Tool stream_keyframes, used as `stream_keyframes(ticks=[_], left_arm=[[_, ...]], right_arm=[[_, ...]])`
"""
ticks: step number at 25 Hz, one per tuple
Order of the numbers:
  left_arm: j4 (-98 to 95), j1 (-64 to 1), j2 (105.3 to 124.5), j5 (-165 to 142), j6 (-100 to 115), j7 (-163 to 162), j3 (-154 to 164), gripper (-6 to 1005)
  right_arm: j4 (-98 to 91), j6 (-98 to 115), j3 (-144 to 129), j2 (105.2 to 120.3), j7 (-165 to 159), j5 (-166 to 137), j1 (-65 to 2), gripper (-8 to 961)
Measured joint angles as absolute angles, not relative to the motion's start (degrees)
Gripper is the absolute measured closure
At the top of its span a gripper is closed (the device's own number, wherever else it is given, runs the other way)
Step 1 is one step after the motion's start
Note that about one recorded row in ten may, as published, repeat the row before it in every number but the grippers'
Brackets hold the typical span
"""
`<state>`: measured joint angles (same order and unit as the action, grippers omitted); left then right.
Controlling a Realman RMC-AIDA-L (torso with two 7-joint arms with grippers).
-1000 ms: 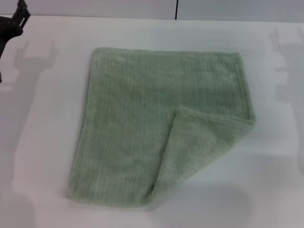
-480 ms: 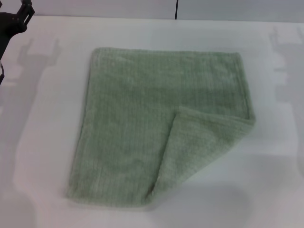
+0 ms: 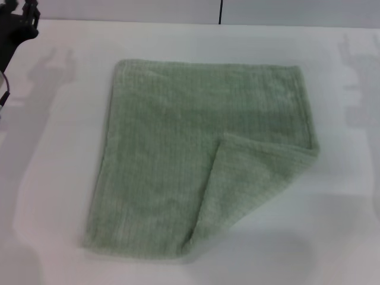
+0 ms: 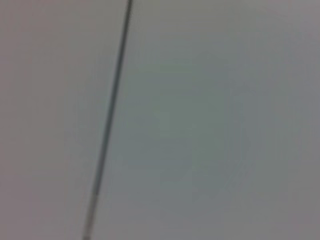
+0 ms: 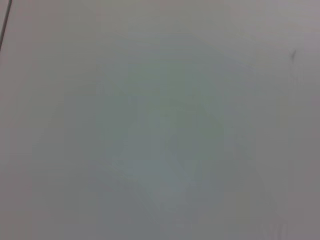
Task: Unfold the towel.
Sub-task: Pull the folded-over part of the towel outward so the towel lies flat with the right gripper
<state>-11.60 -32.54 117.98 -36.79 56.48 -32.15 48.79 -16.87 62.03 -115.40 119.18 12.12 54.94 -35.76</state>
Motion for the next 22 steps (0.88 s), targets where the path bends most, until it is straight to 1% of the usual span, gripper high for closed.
stream_keyframes(ticks=[5,9,10,12,14,19,22], left_arm=[[-18.1,-30.4,117.4,-36.9,53.8,-41.1,60.2,648],[-19.3,-30.1,117.11,-36.9,52.8,-43.8,62.8,781],[-20.3,-30.7,115.78,-36.9,50.5,-49.4,70.5,813],[-20.8,-31.3,115.46,-37.3,48.8,-51.5,74.7,877],[-21.7,-31.8,115.53,-39.3,46.8,-53.1,76.4,941],[-24.2,-32.4,116.86,-45.2,41.8,-56.0,76.8,1001],[-25.9,-32.5,117.63,-47.9,38.6,-57.8,76.8,1000]], right_arm=[[-16.5,62.1,-115.4,119.18,12.1,54.9,-35.8,288],[-16.4,62.1,-115.4,119.18,12.1,54.9,-35.9,288],[-16.4,62.1,-115.4,119.18,12.1,54.9,-35.9,288],[-16.4,62.0,-115.4,119.18,12.1,54.9,-35.9,288],[-16.4,62.0,-115.4,119.18,12.1,54.9,-35.9,288],[-16.4,62.0,-115.4,119.18,12.1,54.7,-35.9,289],[-16.4,62.0,-115.4,119.18,12.1,54.6,-35.9,289]])
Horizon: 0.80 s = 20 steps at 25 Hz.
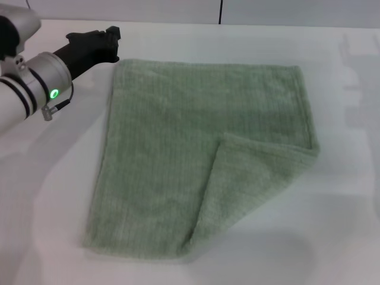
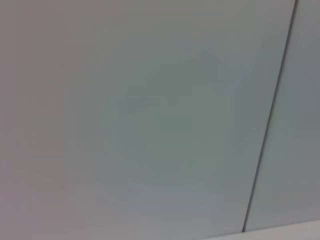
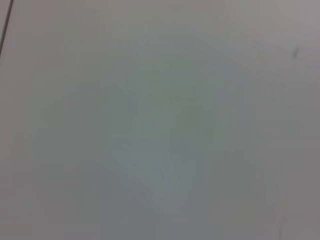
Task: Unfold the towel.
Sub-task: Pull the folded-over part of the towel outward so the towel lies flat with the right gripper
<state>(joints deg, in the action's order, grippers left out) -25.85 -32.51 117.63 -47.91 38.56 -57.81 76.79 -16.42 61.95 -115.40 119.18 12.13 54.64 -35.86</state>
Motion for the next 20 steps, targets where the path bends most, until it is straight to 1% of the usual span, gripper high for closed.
stream_keyframes(ticks=[18,20], left_arm=[[-25.8,-37.8,118.31,-58.3,27.0,-69.6,79.0,997],[-24.7,-39.2,118.41,-62.3,26.2,-72.9,79.1,997]], right_arm=[[-16.4,62.0,-115.6,119.18,12.1,54.5,-36.1,289],[-16.4,62.0,-115.7,119.18,12.1,54.5,-36.2,289]])
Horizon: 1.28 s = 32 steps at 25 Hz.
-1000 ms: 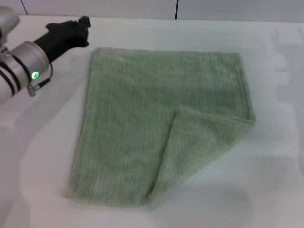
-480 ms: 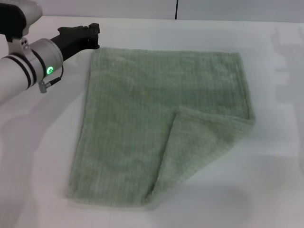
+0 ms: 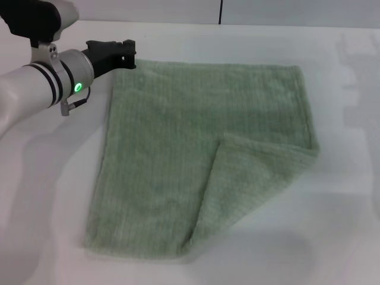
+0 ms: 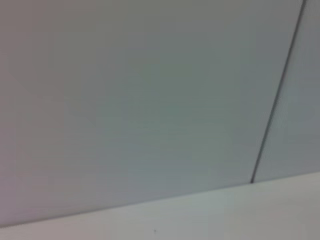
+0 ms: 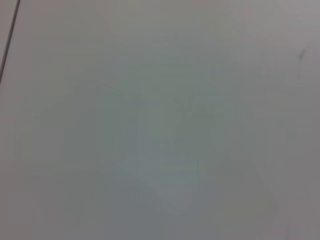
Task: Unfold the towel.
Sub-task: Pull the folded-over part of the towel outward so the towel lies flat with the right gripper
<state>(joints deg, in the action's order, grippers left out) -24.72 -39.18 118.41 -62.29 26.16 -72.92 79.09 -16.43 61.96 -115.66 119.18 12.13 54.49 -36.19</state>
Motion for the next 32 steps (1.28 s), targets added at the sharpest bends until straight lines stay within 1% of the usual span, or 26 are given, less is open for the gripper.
stream_keyframes(ticks=[13,32], left_arm=[[-19.8,-42.4,118.48,-69.4,21.1,-77.6,79.0,995],[-18.1,-42.6,118.65,-69.5,20.4,-77.2,78.7,991]], right_arm=[[-16.4,61.9,-115.9,119.09,12.1,54.5,-36.8,290],[-16.3,61.8,-115.9,119.0,12.1,54.5,-37.0,290]])
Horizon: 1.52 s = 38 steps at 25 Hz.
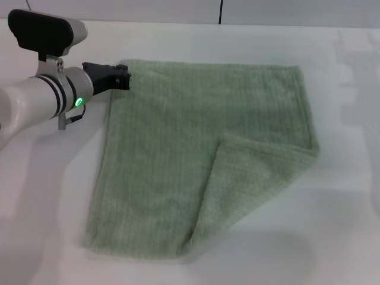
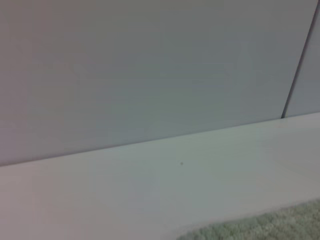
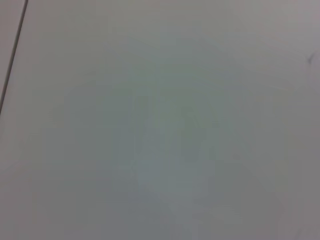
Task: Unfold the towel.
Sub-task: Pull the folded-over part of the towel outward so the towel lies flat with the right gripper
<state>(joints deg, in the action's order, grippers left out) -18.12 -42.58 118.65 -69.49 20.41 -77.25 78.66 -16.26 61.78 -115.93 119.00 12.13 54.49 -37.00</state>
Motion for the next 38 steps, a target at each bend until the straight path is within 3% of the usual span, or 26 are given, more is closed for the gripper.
stream_keyframes(ticks=[38], left_arm=[[-16.8,-43.7,119.18,-63.7,21.7,-75.3,80.5,984]], right_arm=[[-16.5,61.1,-116.0,119.01,12.1,54.5,-37.8,291]])
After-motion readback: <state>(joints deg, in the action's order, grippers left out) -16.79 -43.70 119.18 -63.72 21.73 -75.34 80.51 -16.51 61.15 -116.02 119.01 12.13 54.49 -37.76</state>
